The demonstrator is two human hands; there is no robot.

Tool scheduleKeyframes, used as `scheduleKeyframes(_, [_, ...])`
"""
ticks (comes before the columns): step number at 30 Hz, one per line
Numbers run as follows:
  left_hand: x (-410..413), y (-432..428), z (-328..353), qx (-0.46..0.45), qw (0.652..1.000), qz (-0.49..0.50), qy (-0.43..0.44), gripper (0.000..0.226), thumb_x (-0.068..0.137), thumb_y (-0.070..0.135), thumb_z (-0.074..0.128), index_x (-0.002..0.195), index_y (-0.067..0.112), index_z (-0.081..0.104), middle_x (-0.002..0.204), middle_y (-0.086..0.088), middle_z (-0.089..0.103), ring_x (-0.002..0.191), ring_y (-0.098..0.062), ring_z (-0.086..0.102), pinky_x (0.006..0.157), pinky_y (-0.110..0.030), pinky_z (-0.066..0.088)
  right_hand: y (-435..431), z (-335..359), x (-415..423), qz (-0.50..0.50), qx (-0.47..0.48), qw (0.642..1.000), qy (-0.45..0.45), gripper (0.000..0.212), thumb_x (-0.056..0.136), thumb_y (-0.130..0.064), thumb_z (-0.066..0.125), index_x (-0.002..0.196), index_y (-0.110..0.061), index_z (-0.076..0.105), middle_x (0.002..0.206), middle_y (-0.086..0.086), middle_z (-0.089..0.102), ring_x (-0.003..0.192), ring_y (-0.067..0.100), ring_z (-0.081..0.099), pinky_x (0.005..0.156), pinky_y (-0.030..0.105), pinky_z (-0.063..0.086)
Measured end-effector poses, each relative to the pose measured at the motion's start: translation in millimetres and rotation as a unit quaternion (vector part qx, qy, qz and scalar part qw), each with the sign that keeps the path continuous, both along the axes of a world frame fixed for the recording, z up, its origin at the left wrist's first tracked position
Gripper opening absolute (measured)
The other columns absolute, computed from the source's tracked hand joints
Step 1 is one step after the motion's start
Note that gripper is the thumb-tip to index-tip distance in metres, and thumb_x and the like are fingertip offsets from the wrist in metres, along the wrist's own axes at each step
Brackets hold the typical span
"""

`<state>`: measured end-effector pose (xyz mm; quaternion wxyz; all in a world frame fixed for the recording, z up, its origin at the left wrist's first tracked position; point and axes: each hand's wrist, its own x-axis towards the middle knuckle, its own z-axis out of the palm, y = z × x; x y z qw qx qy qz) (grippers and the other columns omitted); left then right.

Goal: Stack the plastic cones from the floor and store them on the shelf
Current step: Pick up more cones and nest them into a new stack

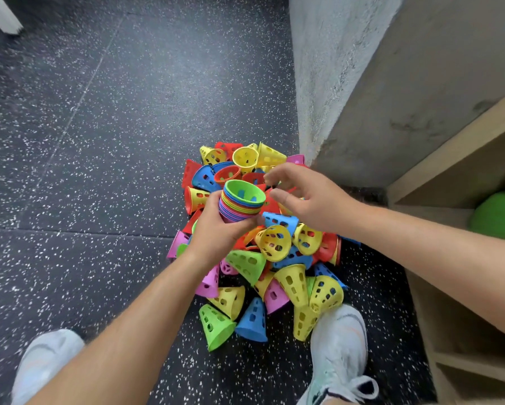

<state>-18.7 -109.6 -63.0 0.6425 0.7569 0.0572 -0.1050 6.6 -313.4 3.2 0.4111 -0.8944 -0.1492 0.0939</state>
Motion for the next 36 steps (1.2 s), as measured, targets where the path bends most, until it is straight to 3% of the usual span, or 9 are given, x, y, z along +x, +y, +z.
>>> scheduleKeyframes(3, [-17,3,2,0.002,1.0,-0.008,0.007,0.064,0.069,0.026,0.095,0.121,0.023,0.056,0.105,0.004,0.072,0.086,0.002,0.068,0.075,-0.015,0.052,-16,-9,-25,-0.015,-0.064,0.997,-0.032,0.012,0.096,-0.019,0.064,0.108,-0.018,0.067,0.096,-0.013,0.063,0.088,-0.004,0.055,0.077,0.009,0.041])
scheduleKeyframes(6, [-37,4,0,0.005,1.0,-0.016,0.01,0.065,0.071,0.02,0.093,0.124,0.02,0.055,0.109,0.002,0.071,0.089,0.002,0.068,0.078,-0.013,0.051,-23,-40,-43,0.032,-0.202,0.977,-0.056,0.026,0.094,-0.033,0.065,0.118,-0.021,0.063,0.113,-0.008,0.061,0.109,0.009,0.05,0.098,0.028,0.043])
scheduleKeyframes(9, [-50,4,-5,-0.001,1.0,-0.009,0.008,0.062,0.072,0.018,0.092,0.122,0.02,0.056,0.109,0.001,0.072,0.095,-0.004,0.07,0.082,-0.015,0.052,-12,-69,-53,0.037,-0.246,0.965,-0.081,0.036,0.093,-0.033,0.064,0.127,-0.025,0.058,0.126,-0.008,0.057,0.124,0.018,0.045,0.101,0.038,0.041])
scheduleKeyframes(14, [-45,-7,-2,0.004,1.0,-0.029,0.002,0.064,0.073,0.012,0.091,0.126,0.014,0.056,0.105,0.008,0.069,0.09,0.003,0.067,0.08,-0.013,0.05,3,-91,-56,-0.033,-0.211,0.967,-0.142,0.035,0.085,-0.018,0.073,0.12,-0.018,0.065,0.117,-0.005,0.065,0.114,0.025,0.05,0.089,0.042,0.042])
scheduleKeyframes(20, [-26,-15,-5,0.012,0.999,-0.044,-0.009,0.061,0.071,0.01,0.092,0.12,0.022,0.057,0.095,0.019,0.07,0.086,0.001,0.068,0.075,-0.016,0.052,-5,-99,-44,-0.047,-0.19,0.965,-0.174,0.011,0.087,-0.009,0.067,0.096,-0.016,0.069,0.09,-0.007,0.067,0.097,0.024,0.05,0.081,0.046,0.042])
scheduleKeyframes(23, [-16,-14,-7,-0.005,1.0,-0.029,-0.005,0.06,0.072,0.01,0.092,0.12,0.021,0.058,0.096,0.014,0.071,0.085,0.0,0.068,0.073,-0.018,0.053,-12,-95,-43,-0.064,-0.162,0.97,-0.171,0.012,0.092,-0.014,0.064,0.101,-0.019,0.07,0.093,-0.009,0.066,0.1,0.022,0.052,0.085,0.039,0.036])
scheduleKeyframes(26, [-10,-11,-6,-0.016,1.0,-0.015,-0.009,0.065,0.069,0.014,0.094,0.123,0.021,0.059,0.1,0.01,0.072,0.088,-0.004,0.069,0.074,-0.018,0.053,-22,-76,-38,-0.169,-0.093,0.97,-0.149,0.018,0.093,-0.018,0.065,0.11,-0.02,0.069,0.093,-0.009,0.066,0.095,0.017,0.057,0.086,0.035,0.042])
scheduleKeyframes(30, [-12,-12,-8,0.0,0.999,-0.042,-0.009,0.063,0.071,0.003,0.091,0.12,0.022,0.057,0.098,0.01,0.068,0.082,0.004,0.066,0.071,-0.014,0.052,-28,-36,-31,-0.316,0.065,0.943,-0.087,0.014,0.092,-0.013,0.066,0.104,-0.016,0.071,0.091,-0.009,0.07,0.083,0.004,0.063,0.076,0.014,0.047])
scheduleKeyframes(36, [-25,-20,-16,-0.014,0.997,-0.082,0.004,0.07,0.071,0.011,0.094,0.127,0.026,0.055,0.11,0.008,0.07,0.097,-0.008,0.069,0.082,-0.021,0.054,-8,-10,-30,-0.312,0.101,0.942,-0.073,0.01,0.09,-0.015,0.068,0.096,-0.018,0.075,0.084,-0.009,0.073,0.077,0.002,0.064,0.067,0.009,0.044])
